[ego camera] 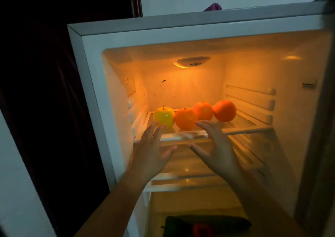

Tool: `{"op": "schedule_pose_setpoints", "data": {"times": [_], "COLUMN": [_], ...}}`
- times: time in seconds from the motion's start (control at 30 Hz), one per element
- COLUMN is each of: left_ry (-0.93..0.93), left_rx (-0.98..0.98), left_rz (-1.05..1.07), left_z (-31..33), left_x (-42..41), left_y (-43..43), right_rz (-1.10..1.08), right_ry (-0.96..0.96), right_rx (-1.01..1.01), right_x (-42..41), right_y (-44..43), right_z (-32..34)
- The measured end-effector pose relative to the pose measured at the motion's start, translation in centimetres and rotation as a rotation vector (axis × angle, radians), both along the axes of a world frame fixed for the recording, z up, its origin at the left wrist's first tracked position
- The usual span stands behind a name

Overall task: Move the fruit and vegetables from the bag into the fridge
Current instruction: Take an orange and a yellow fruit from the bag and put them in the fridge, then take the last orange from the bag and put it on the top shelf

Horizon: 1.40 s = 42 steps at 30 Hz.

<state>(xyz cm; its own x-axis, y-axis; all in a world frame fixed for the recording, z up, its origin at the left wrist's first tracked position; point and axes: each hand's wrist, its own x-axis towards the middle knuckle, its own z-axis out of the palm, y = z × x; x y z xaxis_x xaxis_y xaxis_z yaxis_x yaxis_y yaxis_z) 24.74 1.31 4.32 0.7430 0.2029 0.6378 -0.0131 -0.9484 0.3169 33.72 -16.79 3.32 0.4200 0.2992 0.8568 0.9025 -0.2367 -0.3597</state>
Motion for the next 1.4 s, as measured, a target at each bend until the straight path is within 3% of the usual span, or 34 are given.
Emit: {"op": "schedule_pose_setpoints", "data": {"times": [0.27,0.53,0.73,0.9,1.1,1.4], "left_ry": [0.306,0.414,0.51,0.593,0.762,0.862], "left_rx": [-0.014,-0.049,-0.222,-0.301,-0.22,-0.126], "left_rz": [-0.239,-0.35,-0.452,-0.524,-0.586,-0.824], "left_z": [-4.4,-10.7,-15.1,-17.3,-19.6,-20.4], "left_x": [-9.7,-24.1,-32.1,-35.4,-37.8,-40.2], "left_y": [-3.4,-6.5,-10.9,-15.4,-21.3,-41.0], "right_rz": [-0.055,-0.141,-0.295,-0.409,-0.493,-0.615], "right_ry": [0.196,0.403,0.596,0.771,0.91,1.001], "right_rx": [-0.235,-0.34,-0.453,-0.485,-0.612,-0.464], "right_x": [-11.3,-27.4,-38.9,-45.9,-51.4,-56.8], "right_y": [-4.8,-10.0,-15.6,-20.3,-25.1,-42.6], "right_z": [-4.7,-11.1,-14.0,-15.5,-17.4,-18.0]}}
